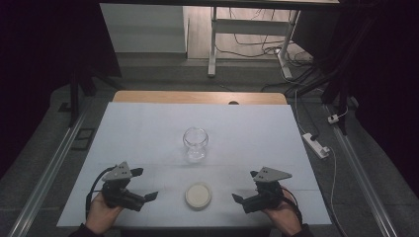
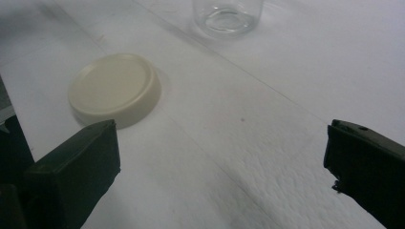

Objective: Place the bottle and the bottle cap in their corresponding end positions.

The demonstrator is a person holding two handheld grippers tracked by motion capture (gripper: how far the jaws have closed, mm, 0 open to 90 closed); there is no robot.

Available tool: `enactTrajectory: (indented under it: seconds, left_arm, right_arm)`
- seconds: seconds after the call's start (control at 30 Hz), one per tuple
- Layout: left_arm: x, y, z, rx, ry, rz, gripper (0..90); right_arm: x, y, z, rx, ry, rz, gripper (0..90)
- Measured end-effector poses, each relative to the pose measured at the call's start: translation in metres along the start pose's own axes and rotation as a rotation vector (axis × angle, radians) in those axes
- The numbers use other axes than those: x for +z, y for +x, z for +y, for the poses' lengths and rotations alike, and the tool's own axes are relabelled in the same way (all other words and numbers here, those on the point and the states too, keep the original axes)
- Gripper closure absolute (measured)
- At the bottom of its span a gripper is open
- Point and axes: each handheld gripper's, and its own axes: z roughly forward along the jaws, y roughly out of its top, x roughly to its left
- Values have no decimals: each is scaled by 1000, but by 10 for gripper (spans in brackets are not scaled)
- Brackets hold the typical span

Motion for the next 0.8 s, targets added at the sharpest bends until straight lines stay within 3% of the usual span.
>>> enactTrajectory:
  seconds: [0.8]
  left_arm:
    - [-48,6,-54,-129,-6,129,0]
  right_arm:
    - [-51,-28,-42,147,6,-161,0]
